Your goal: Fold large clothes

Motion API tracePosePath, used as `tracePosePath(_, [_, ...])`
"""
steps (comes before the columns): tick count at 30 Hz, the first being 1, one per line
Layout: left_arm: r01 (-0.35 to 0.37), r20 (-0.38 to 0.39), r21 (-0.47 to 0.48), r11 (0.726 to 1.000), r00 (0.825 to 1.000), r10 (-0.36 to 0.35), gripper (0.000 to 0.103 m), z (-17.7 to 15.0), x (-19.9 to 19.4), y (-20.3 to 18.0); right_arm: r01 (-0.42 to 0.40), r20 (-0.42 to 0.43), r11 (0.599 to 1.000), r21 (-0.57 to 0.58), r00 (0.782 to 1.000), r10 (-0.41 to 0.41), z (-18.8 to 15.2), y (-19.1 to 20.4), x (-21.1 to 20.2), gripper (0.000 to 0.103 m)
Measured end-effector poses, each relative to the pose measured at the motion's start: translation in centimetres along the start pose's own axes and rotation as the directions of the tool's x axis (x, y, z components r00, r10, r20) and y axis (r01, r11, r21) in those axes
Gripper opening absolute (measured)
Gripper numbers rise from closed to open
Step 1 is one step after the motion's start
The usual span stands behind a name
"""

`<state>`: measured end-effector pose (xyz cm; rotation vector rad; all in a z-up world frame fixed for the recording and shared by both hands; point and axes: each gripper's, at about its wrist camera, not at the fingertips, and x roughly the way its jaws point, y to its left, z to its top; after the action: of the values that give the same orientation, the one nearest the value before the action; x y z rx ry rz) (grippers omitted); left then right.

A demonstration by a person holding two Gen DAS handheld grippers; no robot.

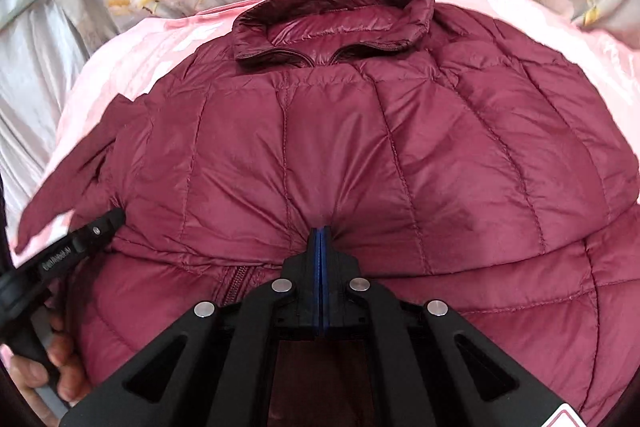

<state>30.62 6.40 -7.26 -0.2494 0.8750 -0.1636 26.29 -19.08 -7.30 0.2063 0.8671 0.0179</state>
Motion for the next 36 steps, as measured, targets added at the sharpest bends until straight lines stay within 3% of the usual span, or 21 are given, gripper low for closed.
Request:
tracePosePath(3, [0.010, -0.001, -0.009, 1.000, 1.000, -0.010, 0.007, 0.0, 0.0, 0.2, 0.029, 0.006, 0.999, -0.023, 1.000, -0.029, 0.1, 0.9, 0.3, 0.000])
tracePosePath(7, [0.061, 0.002, -0.063, 0.996, 0.998, -0.061, 0.009, 0.2, -0.6, 1.2, 0.003, 0.006, 1.000, -0.002, 1.000, -0.003, 0.2, 0.6, 0.6, 0.000])
tracePosePath(10, [0.126, 0.010, -0.175, 0.977, 0.992, -0.126, 0.022, 0.3, -2.9, 3.7, -0.010, 0.006, 1.000, 0.011, 1.000, 0.009, 0.2, 0.3, 0.5, 0.000])
tracePosePath(12, [0.145, 0.049, -0.264, 0.954, 0.989, -0.137, 0.049, 0.3, -5.9, 7.1, 0.037, 0.017, 0.999, -0.018, 0.999, -0.036, 0.0, 0.8, -0.1, 0.002])
tracePosePath(13, [0.138, 0.073, -0.286, 0.948, 0.990, -0.122, 0.058, 0.4, -7.2, 8.5, 0.058, 0.024, 0.998, -0.035, 0.998, -0.057, -0.2, 1.2, -0.4, 0.004])
tracePosePath(15, [0.070, 0.144, -0.341, 0.937, 0.989, -0.022, 0.083, 0.8, -10.4, 12.9, 0.109, 0.041, 0.990, -0.088, 0.994, -0.106, -0.5, 2.4, -0.7, 0.009])
tracePosePath(17, [-0.029, 0.173, -0.402, 0.915, 0.979, 0.107, 0.085, 1.3, -12.7, 18.2, 0.137, 0.043, 0.984, -0.111, 0.990, -0.133, -0.6, 2.9, -0.6, 0.009])
tracePosePath(19, [-0.116, 0.156, -0.467, 0.876, 0.965, 0.211, 0.085, 1.8, -13.8, 23.1, 0.140, 0.039, 0.984, -0.112, 0.990, -0.137, -0.6, 2.8, -0.5, 0.009])
tracePosePath(23, [-0.160, 0.121, -0.654, 0.739, 0.943, 0.311, 0.083, 1.7, -15.2, 33.6, 0.127, 0.037, 0.987, -0.094, 0.992, -0.124, -0.5, 2.3, -0.4, 0.009])
tracePosePath(26, [-0.210, 0.098, -0.692, 0.690, 0.920, 0.379, 0.078, 1.8, -15.4, 37.2, 0.143, 0.039, 0.985, -0.101, 0.989, -0.139, -0.6, 2.5, -0.4, 0.009])
tracePosePath(29, [-0.230, 0.069, -0.688, 0.689, 0.924, 0.377, 0.073, 2.2, -14.0, 38.6, 0.156, 0.041, 0.982, -0.109, 0.987, -0.153, -0.6, 2.7, -0.3, 0.009])
tracePosePath(31, [-0.269, 0.069, -0.657, 0.704, 0.909, 0.412, 0.064, 2.9, -13.5, 38.2, 0.157, 0.041, 0.982, -0.108, 0.987, -0.153, -0.6, 2.7, -0.3, 0.009])
tracePosePath(33, [-0.260, 0.059, -0.625, 0.737, 0.925, 0.376, 0.010, 3.9, -12.5, 37.7, 0.156, 0.041, 0.982, -0.106, 0.988, -0.152, -0.6, 2.7, -0.3, 0.009])
tracePosePath(34, [-0.245, 0.050, -0.618, 0.747, 0.936, 0.348, 0.005, 4.4, -12.0, 37.2, 0.157, 0.041, 0.982, -0.104, 0.987, -0.153, -0.6, 2.7, -0.3, 0.009])
tracePosePath(36, [-0.233, 0.072, -0.591, 0.772, 0.938, 0.338, 0.003, 5.5, -11.9, 35.9, 0.156, 0.041, 0.982, -0.104, 0.987, -0.153, -0.6, 2.7, -0.3, 0.009])
